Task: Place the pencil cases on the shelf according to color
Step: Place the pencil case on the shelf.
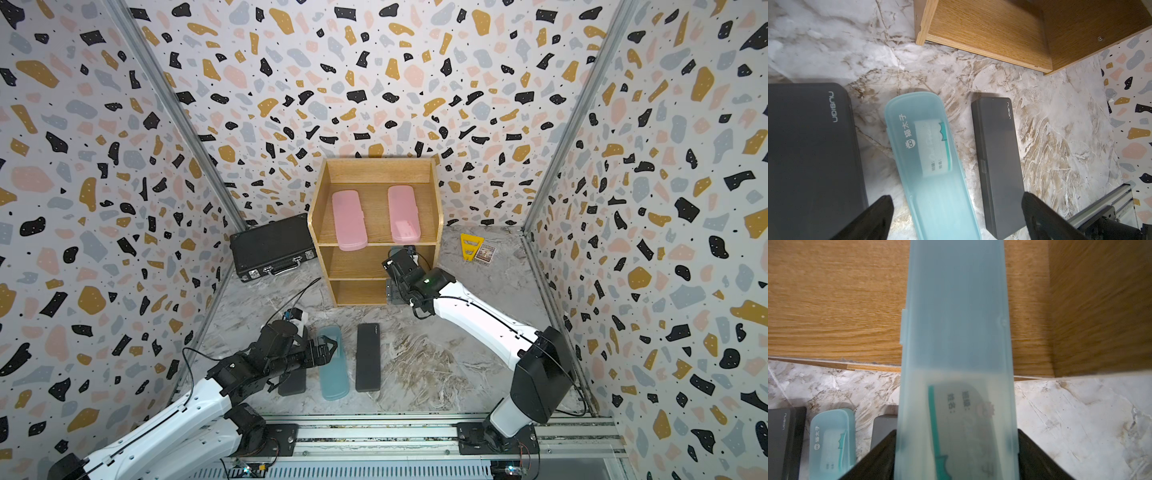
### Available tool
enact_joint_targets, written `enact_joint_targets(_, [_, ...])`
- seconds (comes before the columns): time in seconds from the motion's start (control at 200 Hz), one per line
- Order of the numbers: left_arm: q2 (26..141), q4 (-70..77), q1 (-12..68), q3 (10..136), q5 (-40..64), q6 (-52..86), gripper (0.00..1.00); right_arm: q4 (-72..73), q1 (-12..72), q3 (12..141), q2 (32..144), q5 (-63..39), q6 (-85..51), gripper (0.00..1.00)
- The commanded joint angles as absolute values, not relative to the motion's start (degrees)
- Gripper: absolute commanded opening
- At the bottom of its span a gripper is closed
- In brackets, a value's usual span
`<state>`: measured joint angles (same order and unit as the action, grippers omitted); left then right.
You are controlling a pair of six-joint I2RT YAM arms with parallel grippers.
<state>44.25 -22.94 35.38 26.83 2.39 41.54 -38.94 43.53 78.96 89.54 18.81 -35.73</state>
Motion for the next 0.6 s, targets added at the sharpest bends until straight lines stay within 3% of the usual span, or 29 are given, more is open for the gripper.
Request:
enact_joint_targets(0.0, [44.5, -21.1, 35.5, 27.9, 1.3, 40.2, 1.00, -35.6, 42.5, 81.7, 89.7, 21.3, -34.7, 0.86])
enact_joint_targets(0.265, [44.7, -21.5, 35.4, 27.9, 0.4, 39.6, 1.00, -30.7, 41.6, 80.8, 91.0, 20.7, -34.9, 0.89])
enact_joint_targets(0.596, [44.5, -21.8, 35.4, 27.8, 0.3, 40.0, 1.00, -27.5, 41.6, 75.5, 84.9, 18.1, -34.3, 0.97])
